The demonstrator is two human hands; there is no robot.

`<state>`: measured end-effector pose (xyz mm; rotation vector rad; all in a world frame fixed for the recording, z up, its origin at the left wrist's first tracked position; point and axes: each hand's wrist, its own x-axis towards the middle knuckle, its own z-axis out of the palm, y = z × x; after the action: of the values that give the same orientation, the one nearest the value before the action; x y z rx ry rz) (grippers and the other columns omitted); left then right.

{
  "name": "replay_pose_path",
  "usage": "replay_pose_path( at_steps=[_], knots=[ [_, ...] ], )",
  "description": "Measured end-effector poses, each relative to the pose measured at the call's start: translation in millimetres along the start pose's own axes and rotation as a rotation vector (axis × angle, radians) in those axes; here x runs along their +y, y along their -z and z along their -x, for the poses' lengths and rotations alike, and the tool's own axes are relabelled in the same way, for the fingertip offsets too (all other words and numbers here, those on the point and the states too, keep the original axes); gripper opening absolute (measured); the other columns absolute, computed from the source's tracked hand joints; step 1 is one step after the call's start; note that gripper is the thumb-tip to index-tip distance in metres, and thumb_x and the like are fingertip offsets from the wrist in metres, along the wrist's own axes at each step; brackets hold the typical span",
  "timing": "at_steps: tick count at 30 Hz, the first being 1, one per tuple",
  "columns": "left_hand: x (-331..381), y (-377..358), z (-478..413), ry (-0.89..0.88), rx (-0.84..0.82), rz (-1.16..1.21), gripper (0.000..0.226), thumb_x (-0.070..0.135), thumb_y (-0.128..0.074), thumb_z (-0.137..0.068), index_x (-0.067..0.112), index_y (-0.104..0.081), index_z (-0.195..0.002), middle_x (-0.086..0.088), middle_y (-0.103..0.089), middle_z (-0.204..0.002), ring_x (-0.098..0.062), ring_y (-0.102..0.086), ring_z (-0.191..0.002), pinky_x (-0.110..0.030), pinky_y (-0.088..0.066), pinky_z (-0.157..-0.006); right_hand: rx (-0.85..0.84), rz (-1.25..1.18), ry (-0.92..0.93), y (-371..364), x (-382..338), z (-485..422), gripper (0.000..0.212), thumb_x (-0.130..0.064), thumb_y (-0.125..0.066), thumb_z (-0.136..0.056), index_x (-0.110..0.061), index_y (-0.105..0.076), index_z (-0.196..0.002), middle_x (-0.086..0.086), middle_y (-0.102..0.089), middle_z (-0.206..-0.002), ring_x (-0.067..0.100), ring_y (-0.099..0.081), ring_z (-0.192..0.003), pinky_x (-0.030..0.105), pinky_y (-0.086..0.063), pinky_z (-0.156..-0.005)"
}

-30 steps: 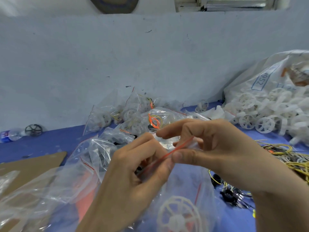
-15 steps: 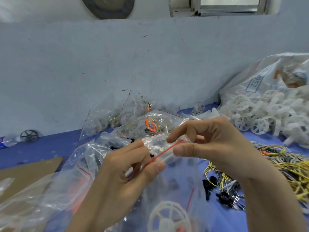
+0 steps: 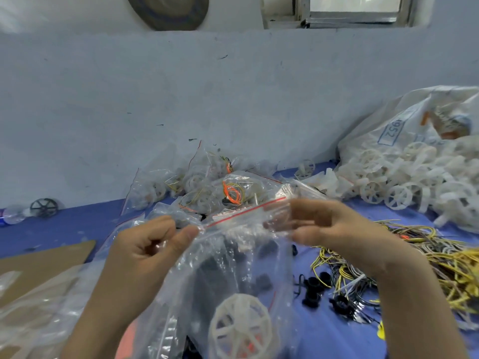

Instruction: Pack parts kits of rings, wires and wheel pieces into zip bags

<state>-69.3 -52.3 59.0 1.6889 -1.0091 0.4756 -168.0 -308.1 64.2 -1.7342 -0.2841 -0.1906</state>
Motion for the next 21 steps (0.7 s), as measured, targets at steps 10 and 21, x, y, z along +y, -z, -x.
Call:
replay_pose_path(
  at_steps=[10, 21],
  knots=[
    [-46.6, 29.6, -3.0, 0.51, 0.11, 0.288, 0.049, 0.055, -0.05, -0.092, 0.018, -0.066, -0.063, 0.001, -0.06, -0.06, -0.014, -0.053, -0.053, -0.028, -0.051, -0.053, -0.278, -0.118, -0.418, -23.1, 48.4, -25.4, 0.012, -0.016, -0.061, -0.089, -0.009, -0.07, -0.088, -0.007, -0.07, -0.075, 0.003, -0.065, -0.061, 0.019, -0.054, -0.057],
    [-103.5, 42.2, 18.9, 0.862, 0.006, -0.2, 0.015, 0.03, -0.064, -0.09, 0.03, -0.06, -0.105, -0.001, -0.057, -0.112, -0.019, -0.053, -0.101, -0.029, -0.034, -0.084, 0.558, -0.747, -0.143, -12.3, -22.2, -123.2, 0.04, -0.025, -0.054, -0.094, -0.004, -0.043, -0.127, 0.028, -0.051, -0.113, 0.035, -0.059, -0.109, 0.034, -0.05, -0.094]
  ],
)
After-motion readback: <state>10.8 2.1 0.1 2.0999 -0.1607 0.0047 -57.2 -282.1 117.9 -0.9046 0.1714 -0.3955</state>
